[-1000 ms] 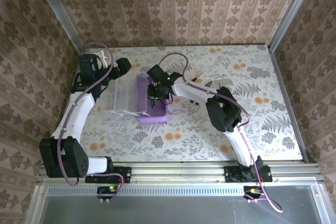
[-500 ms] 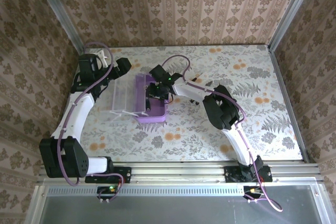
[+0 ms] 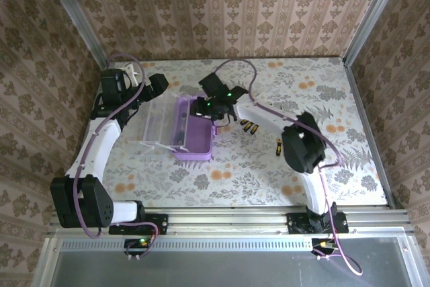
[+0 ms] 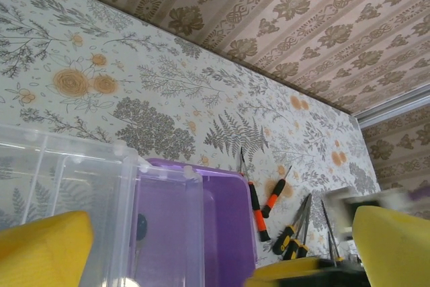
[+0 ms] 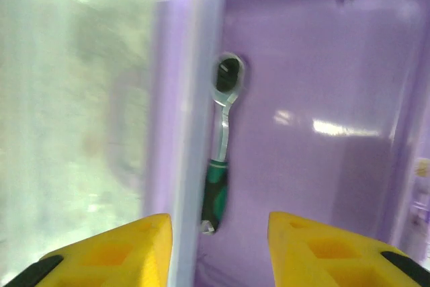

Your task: Pack the tool kit

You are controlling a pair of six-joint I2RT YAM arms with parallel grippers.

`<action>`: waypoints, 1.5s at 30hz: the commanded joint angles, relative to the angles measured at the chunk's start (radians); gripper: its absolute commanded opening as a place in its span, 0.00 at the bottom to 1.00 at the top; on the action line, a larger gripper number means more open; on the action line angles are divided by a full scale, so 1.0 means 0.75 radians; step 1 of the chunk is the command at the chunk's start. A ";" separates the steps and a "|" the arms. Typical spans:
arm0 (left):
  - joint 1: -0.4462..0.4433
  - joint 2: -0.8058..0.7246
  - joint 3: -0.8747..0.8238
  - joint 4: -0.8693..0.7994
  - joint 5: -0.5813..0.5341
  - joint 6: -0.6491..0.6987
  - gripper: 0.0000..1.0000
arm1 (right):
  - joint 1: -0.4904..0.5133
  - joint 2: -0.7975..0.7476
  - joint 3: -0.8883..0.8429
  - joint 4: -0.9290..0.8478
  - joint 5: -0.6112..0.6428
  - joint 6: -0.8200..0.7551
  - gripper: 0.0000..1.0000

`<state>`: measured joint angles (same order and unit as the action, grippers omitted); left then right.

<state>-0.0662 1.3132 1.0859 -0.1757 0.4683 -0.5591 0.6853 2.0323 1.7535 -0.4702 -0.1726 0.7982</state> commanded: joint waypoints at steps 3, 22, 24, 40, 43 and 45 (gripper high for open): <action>-0.067 -0.009 -0.008 0.030 0.037 -0.016 1.00 | -0.113 -0.209 -0.138 -0.037 0.020 -0.153 0.45; -0.624 0.099 0.023 -0.027 0.046 0.075 1.00 | -0.863 -0.556 -0.964 -0.161 0.190 -0.359 0.45; -0.624 0.094 0.023 -0.031 0.040 0.081 1.00 | -0.865 -0.509 -0.963 -0.155 0.236 -0.330 0.45; -0.626 0.076 0.018 -0.028 0.022 0.093 1.00 | -0.933 -0.323 -0.975 -0.096 0.254 -0.281 0.28; -0.622 0.097 0.029 -0.038 0.026 0.096 1.00 | -0.944 -0.314 -0.969 -0.063 0.223 -0.303 0.20; -0.619 0.105 0.033 -0.041 0.027 0.105 1.00 | -0.949 -0.323 -0.969 -0.064 0.206 -0.317 0.14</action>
<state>-0.5335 1.3922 1.0863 -0.1947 0.4931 -0.5167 -0.0185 1.7523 1.0264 -0.5659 0.0048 0.5762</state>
